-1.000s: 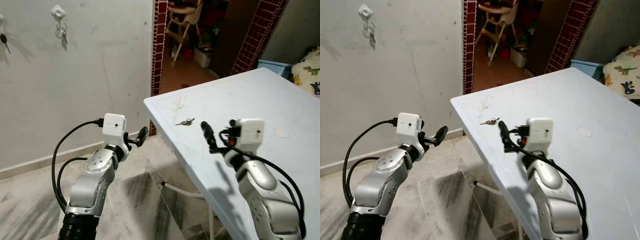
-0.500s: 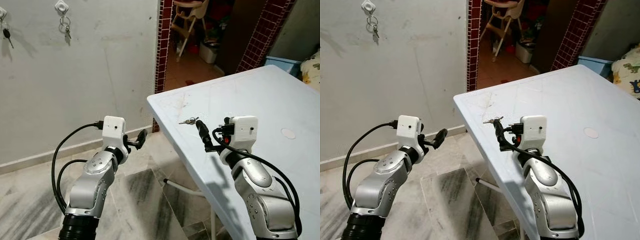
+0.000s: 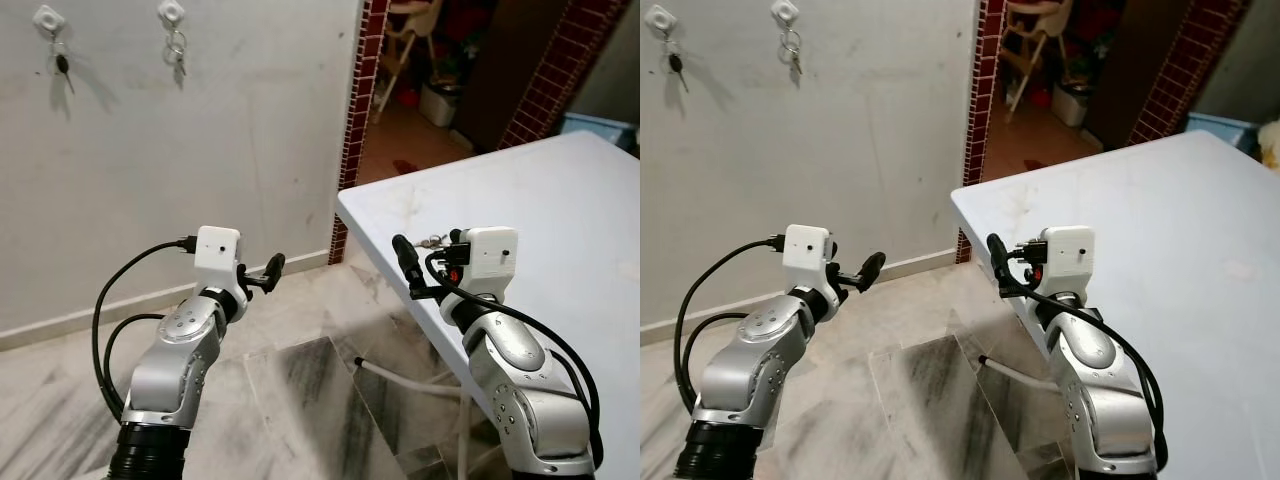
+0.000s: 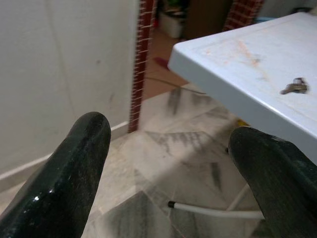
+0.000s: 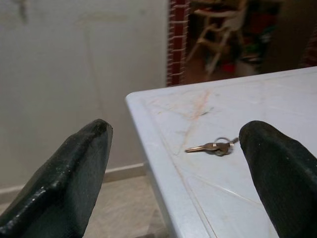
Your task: Hang keys on a hook
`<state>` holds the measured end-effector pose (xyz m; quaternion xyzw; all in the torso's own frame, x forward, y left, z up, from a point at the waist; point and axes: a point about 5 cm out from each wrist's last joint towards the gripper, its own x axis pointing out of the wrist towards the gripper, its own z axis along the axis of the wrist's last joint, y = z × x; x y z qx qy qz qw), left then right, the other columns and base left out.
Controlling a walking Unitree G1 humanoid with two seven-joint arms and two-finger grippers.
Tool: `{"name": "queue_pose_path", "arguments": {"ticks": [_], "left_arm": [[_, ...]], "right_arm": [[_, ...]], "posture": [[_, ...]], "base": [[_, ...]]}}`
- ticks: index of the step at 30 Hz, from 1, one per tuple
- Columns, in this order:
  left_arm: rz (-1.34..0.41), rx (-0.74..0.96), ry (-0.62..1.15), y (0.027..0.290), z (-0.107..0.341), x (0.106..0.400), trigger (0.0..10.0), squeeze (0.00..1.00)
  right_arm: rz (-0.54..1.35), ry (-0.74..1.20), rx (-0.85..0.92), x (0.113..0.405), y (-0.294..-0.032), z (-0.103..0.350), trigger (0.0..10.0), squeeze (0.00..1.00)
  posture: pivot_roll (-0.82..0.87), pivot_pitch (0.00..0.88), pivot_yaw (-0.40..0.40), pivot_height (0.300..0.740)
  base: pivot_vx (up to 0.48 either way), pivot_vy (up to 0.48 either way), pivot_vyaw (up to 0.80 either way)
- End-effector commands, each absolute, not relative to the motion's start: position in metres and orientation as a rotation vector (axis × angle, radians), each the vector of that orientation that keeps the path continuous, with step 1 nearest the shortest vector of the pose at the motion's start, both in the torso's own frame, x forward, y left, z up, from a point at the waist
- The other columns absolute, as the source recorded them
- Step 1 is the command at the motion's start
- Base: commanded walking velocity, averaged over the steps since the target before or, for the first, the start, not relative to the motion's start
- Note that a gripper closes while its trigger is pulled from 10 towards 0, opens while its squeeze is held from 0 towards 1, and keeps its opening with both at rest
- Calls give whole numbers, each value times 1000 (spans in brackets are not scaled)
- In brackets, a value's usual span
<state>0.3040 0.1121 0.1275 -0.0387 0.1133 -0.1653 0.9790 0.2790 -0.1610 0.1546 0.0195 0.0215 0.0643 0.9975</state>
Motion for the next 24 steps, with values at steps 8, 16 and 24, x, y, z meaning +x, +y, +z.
{"name": "queue_pose_path", "arguments": {"ticks": [8, 16, 24], "left_arm": [[-325, -23, 195, 120, 135, 309, 10000, 0], [-327, -16, 124, 118, 143, 315, 10000, 0], [-332, -23, 152, 114, 137, 309, 10000, 0]], "right_arm": [[115, 2, 40, 281, -160, 164, 10000, 0], [112, 5, 33, 282, -162, 164, 10000, 0], [114, 10, 30, 283, -161, 164, 10000, 0]], "posture": [[81, 25, -53, 740], [80, 24, -58, 740], [75, 25, -60, 740]], "base": [[0, 0, 0], [0, 0, -700], [0, 0, -800]]}}
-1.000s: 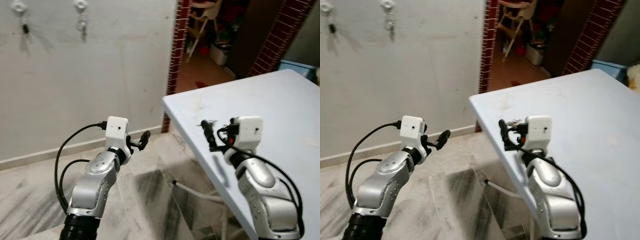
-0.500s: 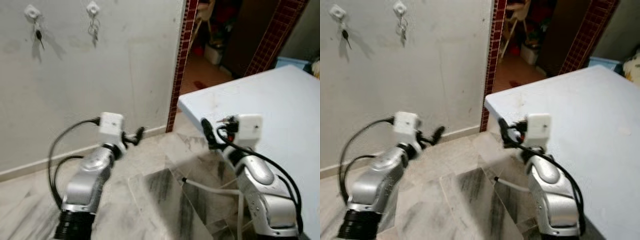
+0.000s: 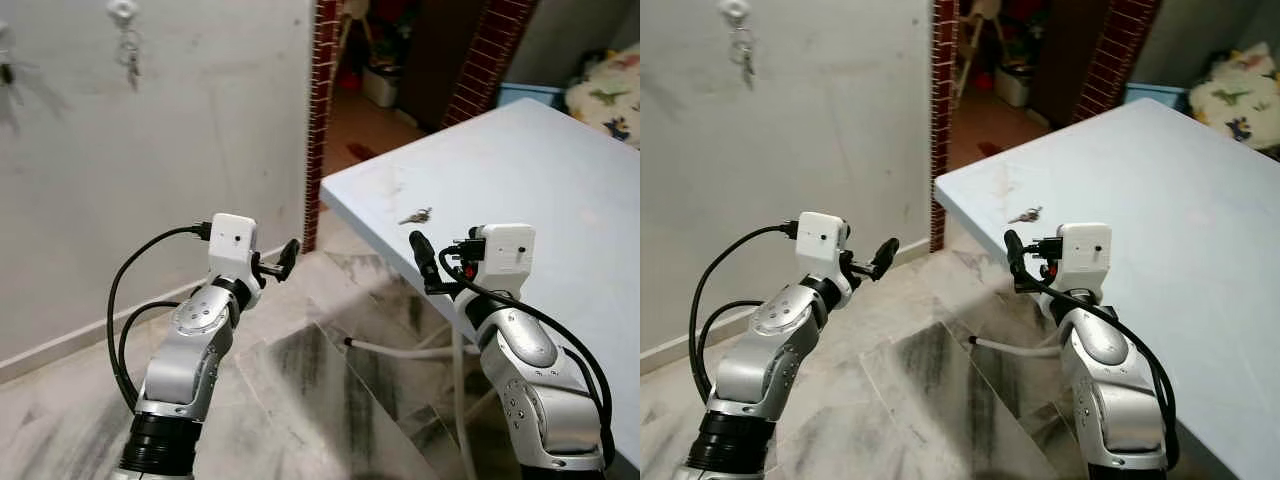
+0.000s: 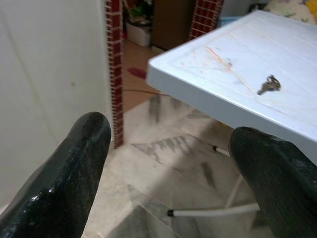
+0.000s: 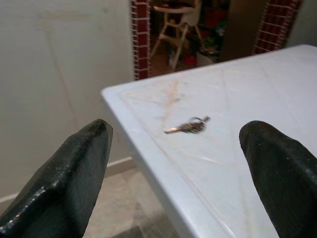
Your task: Hang keys on a hook
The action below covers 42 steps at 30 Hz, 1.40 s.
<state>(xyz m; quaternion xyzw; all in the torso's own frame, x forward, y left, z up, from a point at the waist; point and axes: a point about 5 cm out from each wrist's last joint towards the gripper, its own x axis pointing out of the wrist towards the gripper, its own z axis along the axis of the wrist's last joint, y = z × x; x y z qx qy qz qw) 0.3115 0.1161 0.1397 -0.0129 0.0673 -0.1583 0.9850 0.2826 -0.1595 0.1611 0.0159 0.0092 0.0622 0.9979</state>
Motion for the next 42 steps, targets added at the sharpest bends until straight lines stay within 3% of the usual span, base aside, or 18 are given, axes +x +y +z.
{"name": "queue_pose_path", "arguments": {"ticks": [1, 13, 42], "left_arm": [[-335, -24, 150, 113, 137, 308, 10000, 0], [-382, -71, 123, 110, 140, 305, 10000, 0], [-383, -93, 134, 108, 138, 303, 10000, 0]], "right_arm": [[114, 10, 31, 284, -161, 164, 10000, 0], [131, 2, 28, 285, -159, 165, 10000, 0], [125, 6, 19, 284, -159, 164, 10000, 0]], "posture": [[75, 25, -60, 740], [78, 18, -64, 740], [75, 27, -62, 740]], "base": [[0, 0, -775], [20, 0, 0], [344, 0, 0]]}}
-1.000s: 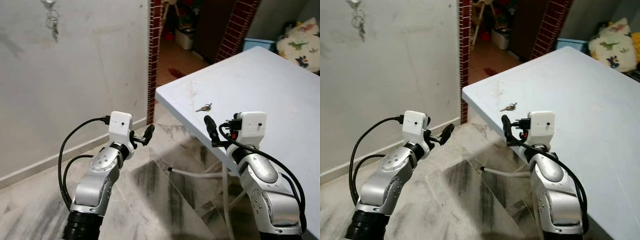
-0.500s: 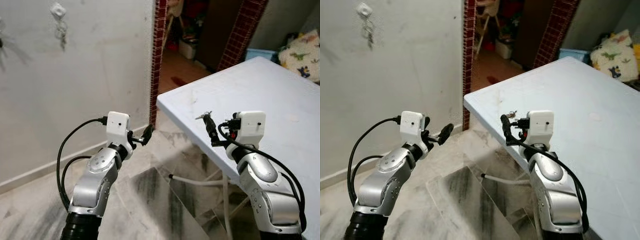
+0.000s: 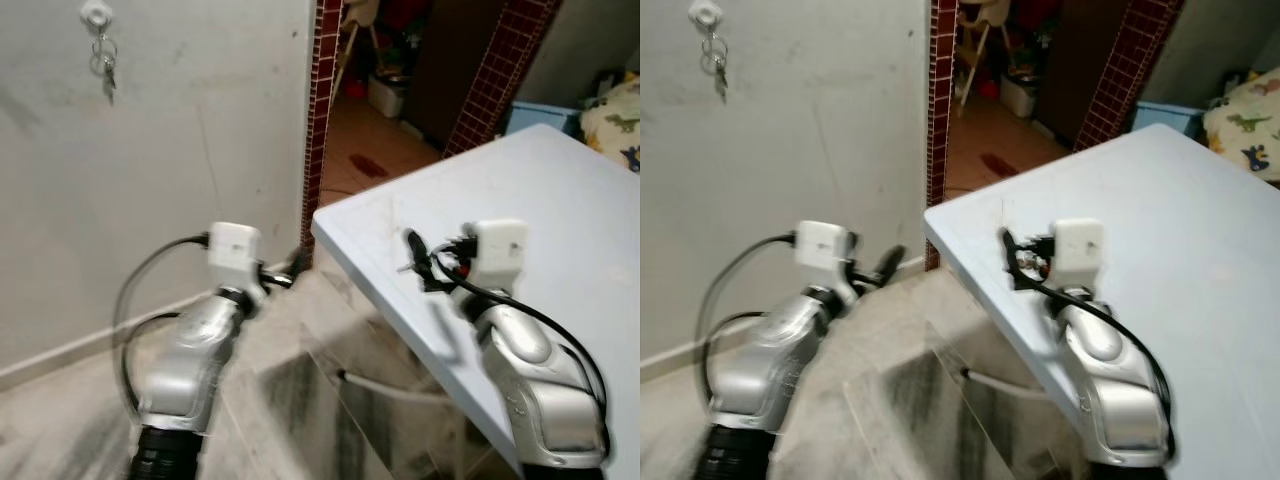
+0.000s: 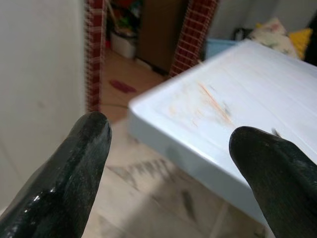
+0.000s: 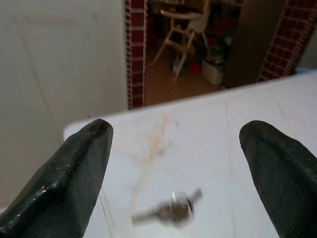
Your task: Hang keys on a hook
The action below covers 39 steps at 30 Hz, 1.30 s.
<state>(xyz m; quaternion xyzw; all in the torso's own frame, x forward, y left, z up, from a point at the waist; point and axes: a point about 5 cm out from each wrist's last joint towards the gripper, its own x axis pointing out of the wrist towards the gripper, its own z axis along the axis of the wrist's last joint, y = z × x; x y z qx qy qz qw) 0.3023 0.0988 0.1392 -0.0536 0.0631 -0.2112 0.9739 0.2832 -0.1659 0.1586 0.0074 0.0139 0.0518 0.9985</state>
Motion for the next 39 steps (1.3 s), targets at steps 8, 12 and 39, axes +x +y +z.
{"name": "queue_pose_path", "arguments": {"ticks": [8, 12, 39], "left_arm": [[-378, -77, 144, 105, 135, 301, 10000, 0], [-396, -75, 136, 103, 136, 299, 10000, 0], [-360, -79, 144, 112, 132, 296, 10000, 0]], "right_arm": [[126, 9, 15, 283, -159, 164, 10000, 0], [129, 11, 12, 283, -159, 163, 10000, 0], [168, 59, 1, 283, -156, 159, 10000, 0]], "posture": [[73, 30, -63, 740], [73, 30, -63, 740], [77, 32, -63, 740]], "base": [[0, 0, 0], [0, 0, 0], [0, -123, 0]]}}
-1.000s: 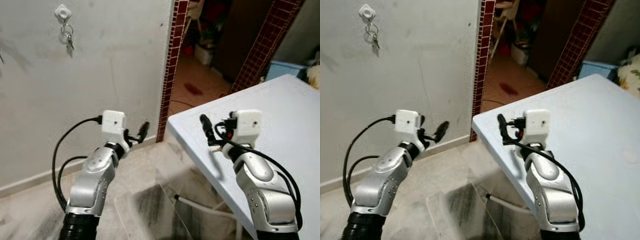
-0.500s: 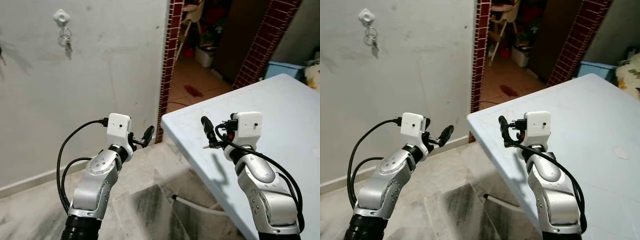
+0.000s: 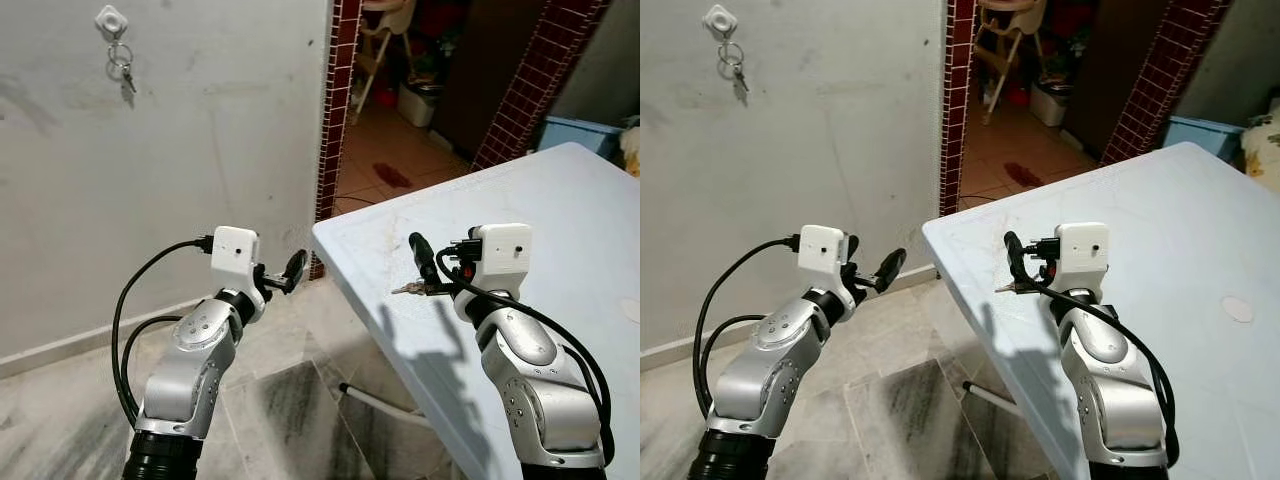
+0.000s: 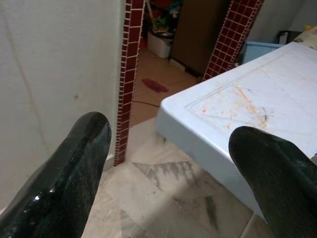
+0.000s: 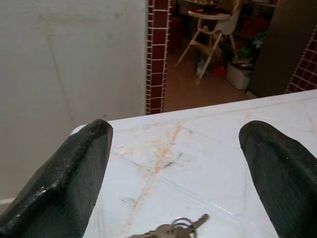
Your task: Hang keys on a hook
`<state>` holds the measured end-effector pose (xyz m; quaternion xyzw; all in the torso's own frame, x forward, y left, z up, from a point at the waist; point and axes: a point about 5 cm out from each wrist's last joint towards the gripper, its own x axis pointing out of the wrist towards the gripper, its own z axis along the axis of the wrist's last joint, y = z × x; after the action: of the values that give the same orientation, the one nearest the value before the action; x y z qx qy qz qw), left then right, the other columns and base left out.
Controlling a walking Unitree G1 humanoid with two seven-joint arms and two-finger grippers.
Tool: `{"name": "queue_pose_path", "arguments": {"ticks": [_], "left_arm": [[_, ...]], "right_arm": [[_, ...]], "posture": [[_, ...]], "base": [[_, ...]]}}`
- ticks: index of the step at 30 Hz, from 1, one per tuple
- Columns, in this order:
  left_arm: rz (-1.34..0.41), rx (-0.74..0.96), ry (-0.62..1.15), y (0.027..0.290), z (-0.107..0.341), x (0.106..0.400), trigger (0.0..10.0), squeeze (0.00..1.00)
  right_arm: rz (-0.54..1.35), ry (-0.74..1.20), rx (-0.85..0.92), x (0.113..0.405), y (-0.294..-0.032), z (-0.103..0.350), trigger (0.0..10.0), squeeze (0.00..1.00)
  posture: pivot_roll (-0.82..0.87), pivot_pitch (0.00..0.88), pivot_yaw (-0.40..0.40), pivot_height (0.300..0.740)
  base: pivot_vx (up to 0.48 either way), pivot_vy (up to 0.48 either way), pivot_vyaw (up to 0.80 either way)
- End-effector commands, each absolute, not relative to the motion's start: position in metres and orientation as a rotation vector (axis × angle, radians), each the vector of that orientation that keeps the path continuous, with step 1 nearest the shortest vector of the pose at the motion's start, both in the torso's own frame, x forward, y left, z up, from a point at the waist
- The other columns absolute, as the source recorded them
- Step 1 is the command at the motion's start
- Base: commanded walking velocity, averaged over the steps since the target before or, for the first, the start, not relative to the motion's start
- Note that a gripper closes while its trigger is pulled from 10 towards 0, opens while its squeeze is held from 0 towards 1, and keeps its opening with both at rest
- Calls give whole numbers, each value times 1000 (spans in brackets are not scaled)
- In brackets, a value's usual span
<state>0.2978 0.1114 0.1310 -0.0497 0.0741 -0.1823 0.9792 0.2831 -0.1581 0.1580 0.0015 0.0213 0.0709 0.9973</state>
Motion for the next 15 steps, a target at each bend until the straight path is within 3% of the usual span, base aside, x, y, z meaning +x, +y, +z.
{"name": "queue_pose_path", "arguments": {"ticks": [1, 5, 15], "left_arm": [[-360, -70, 150, 112, 130, 295, 10000, 0], [-338, -27, 202, 118, 118, 289, 10000, 0], [-382, -26, 249, 118, 109, 273, 10000, 0]], "right_arm": [[180, 75, -1, 282, -154, 157, 10000, 0], [199, 163, -87, 280, -150, 146, 10000, 0], [-27, 311, -100, 281, -168, 126, 10000, 0]], "posture": [[76, 30, -62, 740], [76, 30, -62, 740], [87, 27, -72, 740]], "base": [[0, 0, 0], [0, 0, 0], [0, 0, 0]]}}
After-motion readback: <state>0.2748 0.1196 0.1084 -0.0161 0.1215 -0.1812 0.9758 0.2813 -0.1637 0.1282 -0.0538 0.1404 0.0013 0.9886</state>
